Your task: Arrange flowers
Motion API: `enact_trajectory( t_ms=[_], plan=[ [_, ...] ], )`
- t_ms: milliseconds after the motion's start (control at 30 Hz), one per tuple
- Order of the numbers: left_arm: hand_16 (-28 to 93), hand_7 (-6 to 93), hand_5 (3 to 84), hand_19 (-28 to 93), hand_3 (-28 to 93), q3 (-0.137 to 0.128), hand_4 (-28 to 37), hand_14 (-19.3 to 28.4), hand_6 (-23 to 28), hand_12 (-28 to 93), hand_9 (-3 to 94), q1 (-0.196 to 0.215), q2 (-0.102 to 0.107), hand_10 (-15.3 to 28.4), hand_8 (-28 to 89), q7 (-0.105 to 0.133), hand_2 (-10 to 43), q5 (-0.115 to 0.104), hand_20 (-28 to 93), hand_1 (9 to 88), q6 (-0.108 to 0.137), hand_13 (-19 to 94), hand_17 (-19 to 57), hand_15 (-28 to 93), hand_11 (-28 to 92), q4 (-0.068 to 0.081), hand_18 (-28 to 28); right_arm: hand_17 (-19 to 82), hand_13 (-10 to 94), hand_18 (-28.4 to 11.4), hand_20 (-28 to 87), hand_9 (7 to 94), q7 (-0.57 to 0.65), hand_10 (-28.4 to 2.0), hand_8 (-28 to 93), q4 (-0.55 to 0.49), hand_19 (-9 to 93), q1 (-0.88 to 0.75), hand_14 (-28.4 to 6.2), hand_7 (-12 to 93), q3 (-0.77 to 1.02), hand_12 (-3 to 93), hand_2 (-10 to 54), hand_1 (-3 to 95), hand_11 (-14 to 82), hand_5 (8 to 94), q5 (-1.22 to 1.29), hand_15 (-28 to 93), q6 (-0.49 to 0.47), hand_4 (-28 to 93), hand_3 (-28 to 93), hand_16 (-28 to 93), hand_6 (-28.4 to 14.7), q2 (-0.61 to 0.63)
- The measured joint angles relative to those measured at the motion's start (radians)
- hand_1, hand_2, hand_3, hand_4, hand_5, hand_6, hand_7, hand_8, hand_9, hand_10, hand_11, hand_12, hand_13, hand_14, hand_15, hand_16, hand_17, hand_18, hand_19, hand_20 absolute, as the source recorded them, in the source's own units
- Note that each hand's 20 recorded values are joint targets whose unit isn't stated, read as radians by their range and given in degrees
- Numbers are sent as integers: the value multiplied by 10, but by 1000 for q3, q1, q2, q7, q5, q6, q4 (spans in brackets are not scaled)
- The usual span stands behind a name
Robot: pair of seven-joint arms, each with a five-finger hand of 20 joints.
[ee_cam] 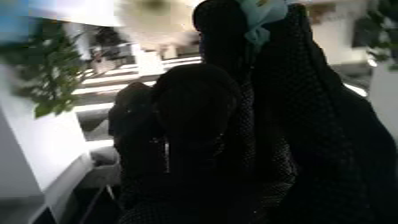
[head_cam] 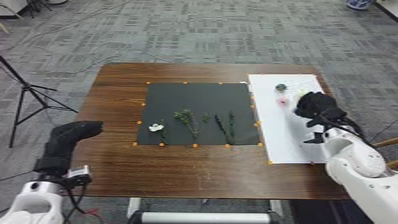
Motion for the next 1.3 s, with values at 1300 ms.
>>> enact_trajectory(
  t_ms=[1300],
  plan=[
    [32, 285, 591, 191, 732, 93, -283, 156, -2, 154, 558, -106, 52, 123, -105, -1, -9, -26, 228, 215, 38, 445, 41, 225, 261, 36, 148, 547, 900, -158, 525, 915, 22, -75, 59, 94, 932, 522, -26, 224, -371, 359, -95, 591, 45, 793, 158, 536, -661, -206, 609, 373, 29, -572]
  ],
)
